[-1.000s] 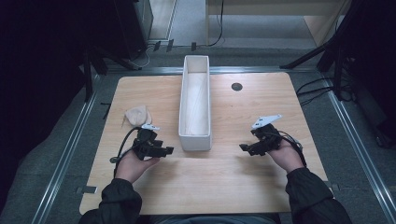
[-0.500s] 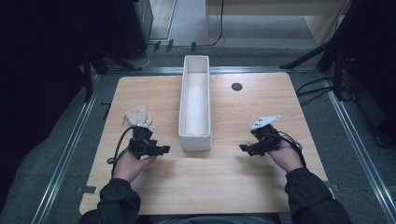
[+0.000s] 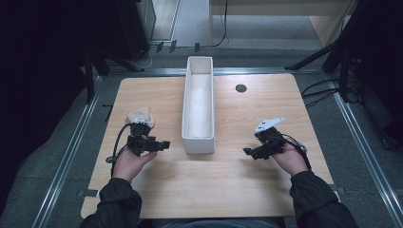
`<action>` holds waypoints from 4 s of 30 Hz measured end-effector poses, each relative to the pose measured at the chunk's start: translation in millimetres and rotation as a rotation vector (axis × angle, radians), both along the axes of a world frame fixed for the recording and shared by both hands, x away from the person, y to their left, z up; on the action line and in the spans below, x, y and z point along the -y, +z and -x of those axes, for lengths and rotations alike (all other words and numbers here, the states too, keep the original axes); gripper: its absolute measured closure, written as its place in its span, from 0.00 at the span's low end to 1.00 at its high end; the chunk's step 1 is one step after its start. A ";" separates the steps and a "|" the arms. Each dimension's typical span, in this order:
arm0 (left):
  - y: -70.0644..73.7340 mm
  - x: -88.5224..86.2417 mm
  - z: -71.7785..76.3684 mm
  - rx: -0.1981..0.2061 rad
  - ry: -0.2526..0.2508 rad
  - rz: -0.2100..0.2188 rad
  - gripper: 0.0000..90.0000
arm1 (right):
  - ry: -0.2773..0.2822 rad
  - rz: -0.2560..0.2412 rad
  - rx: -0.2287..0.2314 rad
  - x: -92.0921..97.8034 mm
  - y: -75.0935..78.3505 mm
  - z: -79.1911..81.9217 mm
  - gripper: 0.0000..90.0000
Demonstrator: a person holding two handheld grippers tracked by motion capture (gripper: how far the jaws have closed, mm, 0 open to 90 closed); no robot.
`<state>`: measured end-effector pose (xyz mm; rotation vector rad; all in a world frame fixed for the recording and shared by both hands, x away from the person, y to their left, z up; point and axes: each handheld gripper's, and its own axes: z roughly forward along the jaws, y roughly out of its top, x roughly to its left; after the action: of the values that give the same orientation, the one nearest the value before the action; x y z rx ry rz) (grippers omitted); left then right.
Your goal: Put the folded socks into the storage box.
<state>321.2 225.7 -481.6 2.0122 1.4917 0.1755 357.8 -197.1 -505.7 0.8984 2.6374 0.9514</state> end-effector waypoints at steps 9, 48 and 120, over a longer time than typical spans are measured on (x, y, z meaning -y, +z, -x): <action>9.0 -11.5 -14.2 0.035 0.080 -0.038 0.33 | 0.000 0.004 0.000 0.4 -0.6 -0.1 0.23; -0.4 -58.5 -99.9 -0.100 0.324 -0.120 0.23 | 0.023 0.046 -0.017 -1.5 -5.3 1.4 0.23; -36.1 -46.8 -118.8 -0.106 0.269 -0.180 0.64 | 0.051 0.095 -0.023 -5.1 -8.3 3.3 0.23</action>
<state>440.0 272.4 -517.8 1.9761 1.8712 0.3286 354.5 -192.0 -513.9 0.8285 2.7118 0.8239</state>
